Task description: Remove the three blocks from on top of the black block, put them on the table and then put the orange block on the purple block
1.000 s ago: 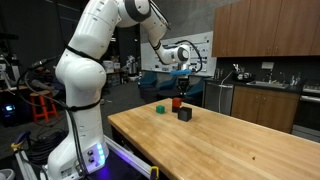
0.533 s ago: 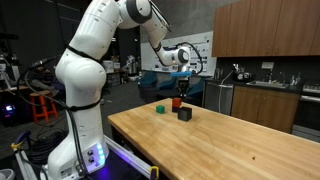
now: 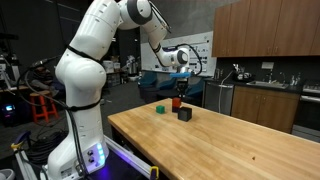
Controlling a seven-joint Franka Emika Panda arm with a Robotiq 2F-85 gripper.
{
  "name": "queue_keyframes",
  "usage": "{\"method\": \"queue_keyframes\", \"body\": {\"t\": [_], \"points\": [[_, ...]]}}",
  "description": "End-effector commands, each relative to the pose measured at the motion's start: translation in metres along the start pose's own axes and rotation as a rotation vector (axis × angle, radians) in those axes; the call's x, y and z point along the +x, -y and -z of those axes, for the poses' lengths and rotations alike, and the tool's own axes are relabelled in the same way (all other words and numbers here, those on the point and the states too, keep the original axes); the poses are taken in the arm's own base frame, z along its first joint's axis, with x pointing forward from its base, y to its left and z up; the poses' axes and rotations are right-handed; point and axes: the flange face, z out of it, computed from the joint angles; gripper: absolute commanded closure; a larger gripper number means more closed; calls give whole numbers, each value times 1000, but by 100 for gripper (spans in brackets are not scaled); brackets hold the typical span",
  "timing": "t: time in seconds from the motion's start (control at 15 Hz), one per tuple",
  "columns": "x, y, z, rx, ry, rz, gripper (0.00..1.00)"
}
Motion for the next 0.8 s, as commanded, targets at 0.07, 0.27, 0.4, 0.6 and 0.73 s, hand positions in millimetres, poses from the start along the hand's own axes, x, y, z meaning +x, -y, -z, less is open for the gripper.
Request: {"method": "queue_keyframes", "body": {"t": [0.07,0.27,0.4,0.6,0.73], "points": [[2,7,5,11,-5,28,100],[3,14,6,11,-6,41,100],[5,19,7,10,-7,52,100],[7,26,8,6,-8,64,100],[8,26,8,-16,-14,50,100]]}}
